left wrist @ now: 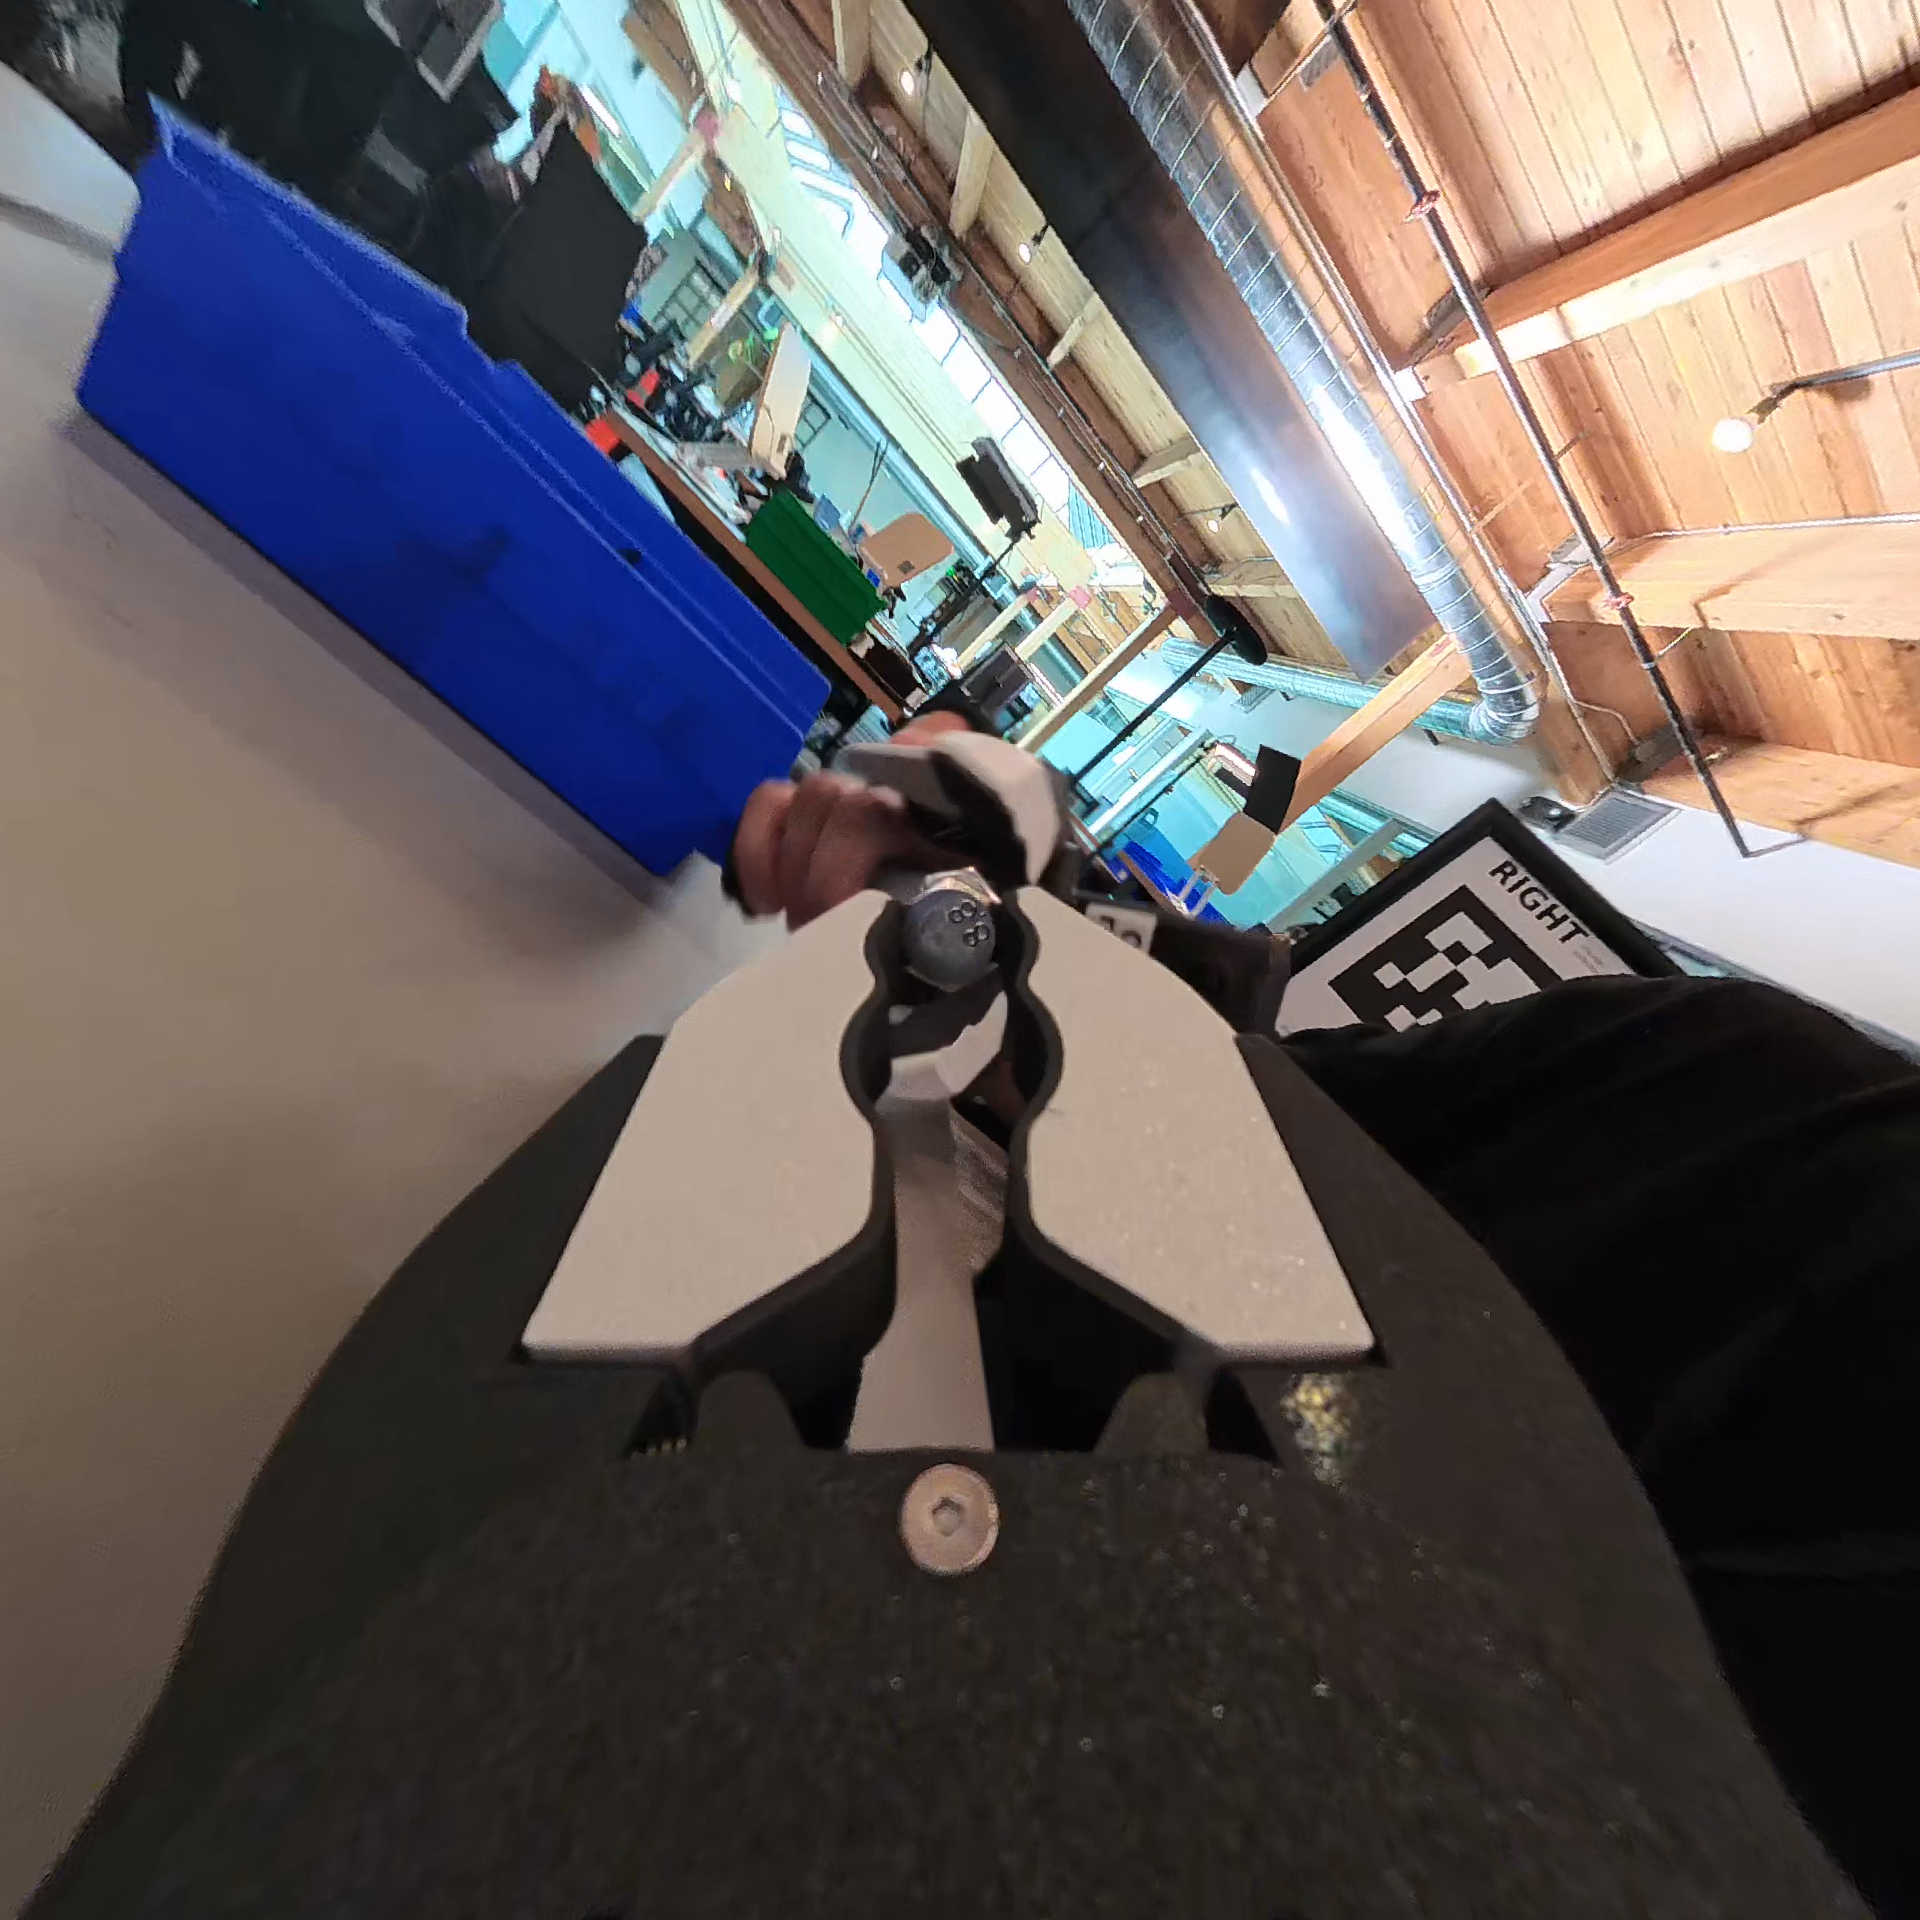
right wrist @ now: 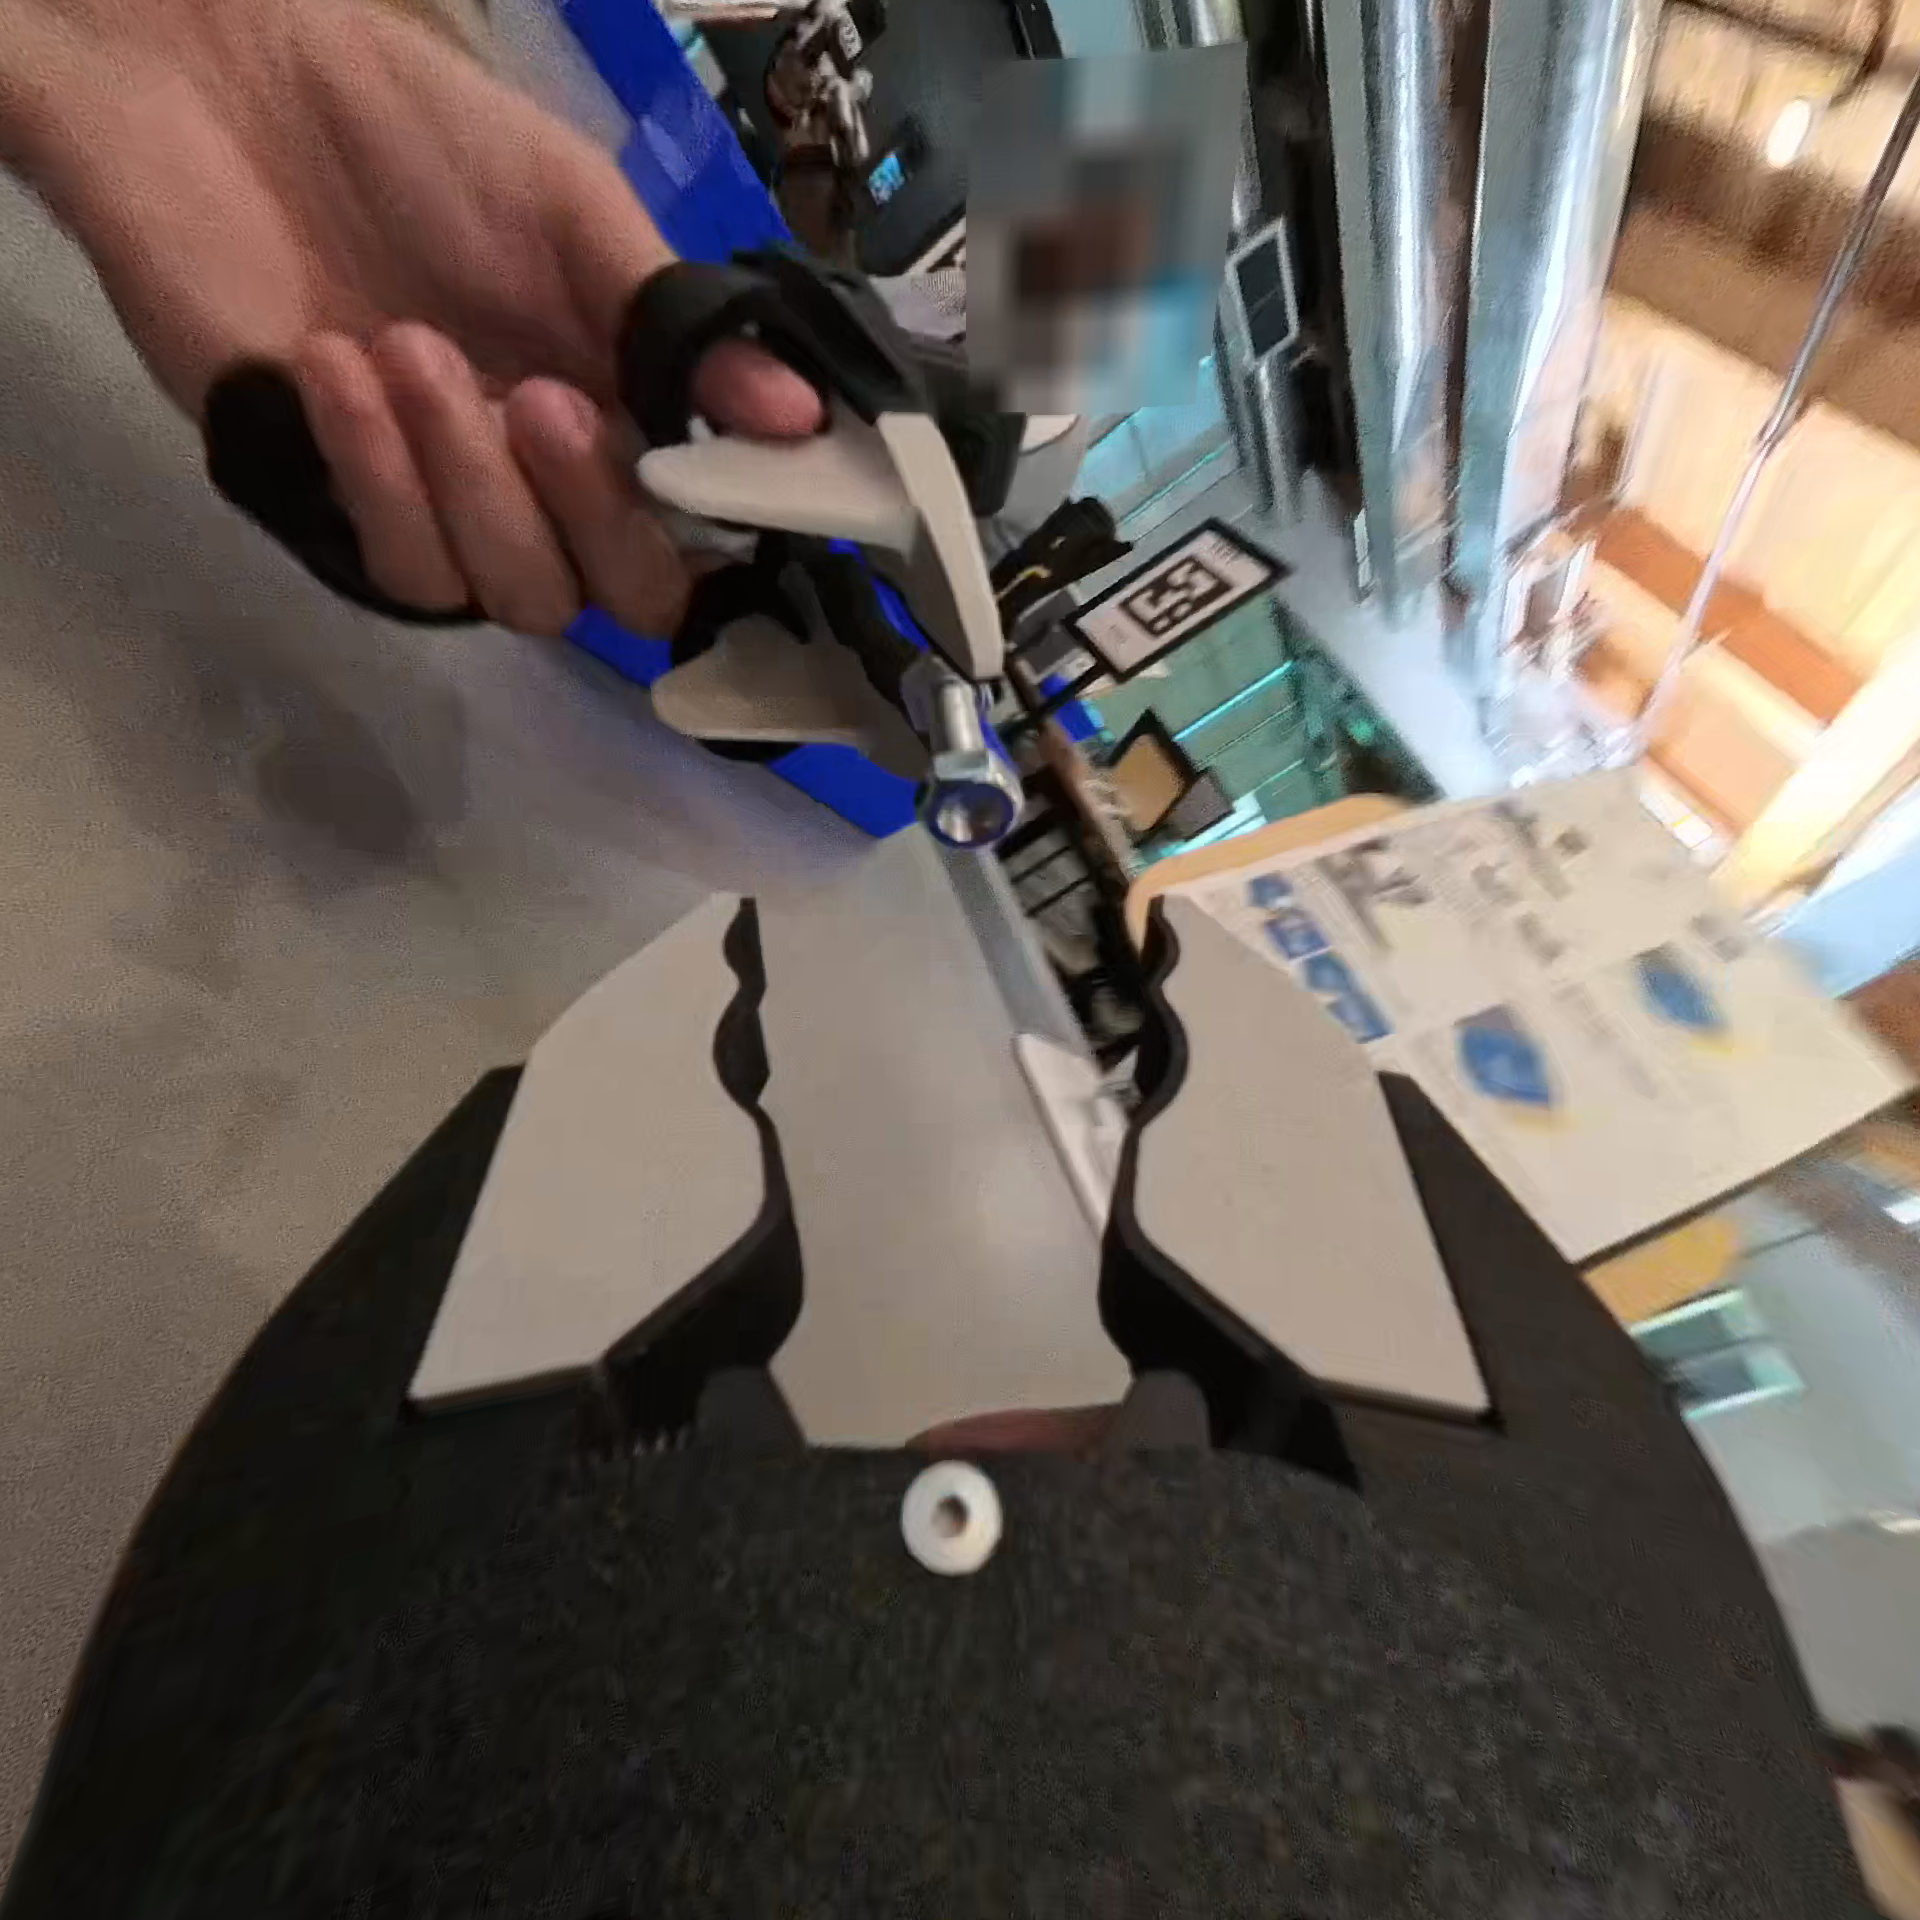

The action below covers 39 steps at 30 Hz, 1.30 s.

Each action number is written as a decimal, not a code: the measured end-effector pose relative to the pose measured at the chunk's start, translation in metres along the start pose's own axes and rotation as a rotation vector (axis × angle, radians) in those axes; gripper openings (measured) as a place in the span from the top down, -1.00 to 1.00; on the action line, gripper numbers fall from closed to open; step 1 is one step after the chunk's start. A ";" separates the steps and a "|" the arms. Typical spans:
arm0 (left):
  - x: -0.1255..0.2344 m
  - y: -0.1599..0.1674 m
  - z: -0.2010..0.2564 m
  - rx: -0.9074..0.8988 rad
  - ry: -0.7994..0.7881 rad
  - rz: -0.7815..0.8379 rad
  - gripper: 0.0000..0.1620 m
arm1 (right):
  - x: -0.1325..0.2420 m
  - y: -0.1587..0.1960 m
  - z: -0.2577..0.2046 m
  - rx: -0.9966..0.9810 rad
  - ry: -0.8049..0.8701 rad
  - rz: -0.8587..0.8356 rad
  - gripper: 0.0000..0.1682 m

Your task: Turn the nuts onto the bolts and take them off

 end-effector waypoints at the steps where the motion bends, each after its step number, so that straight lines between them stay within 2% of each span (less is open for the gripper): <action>1: 0.002 -0.004 0.001 -0.036 -0.008 0.016 0.80 | -0.002 0.003 -0.003 -0.184 -0.058 0.008 0.17; 3: 0.007 -0.009 0.000 -0.138 -0.069 0.030 0.80 | -0.007 0.004 -0.016 -0.600 -0.226 0.019 0.13; 5: 0.012 -0.014 -0.004 -0.238 -0.149 0.034 0.80 | -0.012 0.003 -0.026 -0.950 -0.357 0.011 0.18; 6: 0.014 -0.016 -0.005 -0.268 -0.176 0.039 0.79 | -0.015 0.001 -0.031 -1.124 -0.422 0.000 0.06; 8: 0.018 -0.019 -0.008 -0.308 -0.215 0.045 0.79 | -0.020 0.000 -0.039 -1.407 -0.532 -0.041 0.08; 10: 0.021 -0.019 -0.012 -0.345 -0.256 0.042 0.79 | -0.023 -0.007 -0.040 -1.665 -0.656 -0.013 -0.07; 12: 0.020 -0.017 -0.014 -0.355 -0.260 0.028 0.79 | -0.023 -0.012 -0.025 -1.944 -0.704 0.128 0.12; 14: 0.018 -0.016 -0.015 -0.355 -0.260 0.035 0.79 | -0.023 -0.008 -0.012 -2.062 -0.656 0.245 0.23; 17: 0.014 -0.012 -0.015 -0.352 -0.254 0.021 0.79 | -0.021 -0.007 -0.002 -2.154 -0.640 0.326 0.28; 19: 0.011 -0.009 -0.015 -0.352 -0.248 0.008 0.79 | -0.020 -0.007 0.001 -2.195 -0.638 0.369 0.39; 23: 0.008 -0.005 -0.016 -0.355 -0.251 -0.007 0.79 | -0.020 -0.004 -0.003 -2.210 -0.645 0.347 0.78; 26: 0.008 -0.004 -0.016 -0.359 -0.253 -0.014 0.79 | -0.021 -0.002 -0.003 -2.192 -0.646 0.343 0.80; 29: 0.007 -0.004 -0.015 -0.320 -0.233 -0.006 0.79 | -0.021 -0.002 -0.002 -2.026 -0.601 0.326 0.80; 31: 0.007 -0.005 -0.012 -0.267 -0.190 0.011 0.79 | -0.020 -0.005 -0.002 -1.780 -0.544 0.304 0.80; 36: 0.004 -0.002 -0.007 -0.118 -0.079 0.009 0.80 | -0.017 -0.006 -0.003 -0.902 -0.306 0.168 0.80; 39: 0.001 0.001 -0.003 -0.068 -0.029 -0.004 0.80 | -0.012 -0.007 -0.001 -0.479 -0.201 0.123 0.80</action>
Point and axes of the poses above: each gripper's, where its closed fingertips meet, x back along the fingers, y out of its underside, z = x × y across the jaws, the point moved 1 cm from there along x, back along the fingers
